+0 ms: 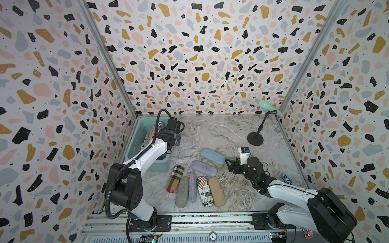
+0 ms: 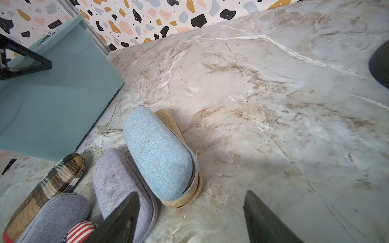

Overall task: Put the glasses cases into the storage boxes
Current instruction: Move the storage box to the center of the board, then pick up the glasses case at the center of the board.

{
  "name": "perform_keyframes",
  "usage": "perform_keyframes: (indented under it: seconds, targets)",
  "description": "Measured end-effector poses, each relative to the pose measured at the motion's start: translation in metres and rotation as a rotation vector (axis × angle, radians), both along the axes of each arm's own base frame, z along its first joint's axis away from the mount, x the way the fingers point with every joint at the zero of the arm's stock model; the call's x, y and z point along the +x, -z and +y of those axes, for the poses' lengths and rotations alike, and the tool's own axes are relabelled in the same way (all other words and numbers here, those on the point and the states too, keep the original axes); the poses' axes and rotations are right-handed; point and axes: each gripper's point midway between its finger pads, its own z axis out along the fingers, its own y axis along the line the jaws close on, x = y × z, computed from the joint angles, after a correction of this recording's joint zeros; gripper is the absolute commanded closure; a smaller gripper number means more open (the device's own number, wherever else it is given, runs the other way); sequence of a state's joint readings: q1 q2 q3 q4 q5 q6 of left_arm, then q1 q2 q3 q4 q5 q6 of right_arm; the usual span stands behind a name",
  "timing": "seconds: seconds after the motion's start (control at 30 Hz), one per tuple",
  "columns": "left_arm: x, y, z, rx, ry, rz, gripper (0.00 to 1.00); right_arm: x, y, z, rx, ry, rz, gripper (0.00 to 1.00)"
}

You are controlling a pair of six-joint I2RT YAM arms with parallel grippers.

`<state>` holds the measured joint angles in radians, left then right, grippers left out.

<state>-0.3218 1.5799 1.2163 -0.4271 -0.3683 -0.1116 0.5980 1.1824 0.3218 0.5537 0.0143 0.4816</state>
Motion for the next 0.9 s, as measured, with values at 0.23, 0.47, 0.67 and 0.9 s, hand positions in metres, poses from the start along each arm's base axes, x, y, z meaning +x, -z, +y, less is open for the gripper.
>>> perform_keyframes:
  seconds: [0.23, 0.47, 0.67, 0.9]
  targets:
    - [-0.016, -0.057, 0.003, -0.069, 0.004, -0.115, 0.31, 0.000, 0.000, 0.000, -0.001, 0.001, 0.000, 0.17]
    - [-0.080, -0.150, 0.013, -0.287, -0.011, -0.372, 0.33, -0.001, -0.004, 0.001, 0.005, -0.003, -0.010, 0.17]
    - [-0.138, -0.099, 0.005, -0.371, -0.020, -0.240, 0.36, -0.001, -0.005, 0.001, 0.005, -0.004, -0.012, 0.15]
    - [-0.189, -0.011, -0.029, -0.361, 0.033, 0.036, 0.36, -0.002, -0.006, 0.002, 0.004, -0.007, -0.017, 0.13]
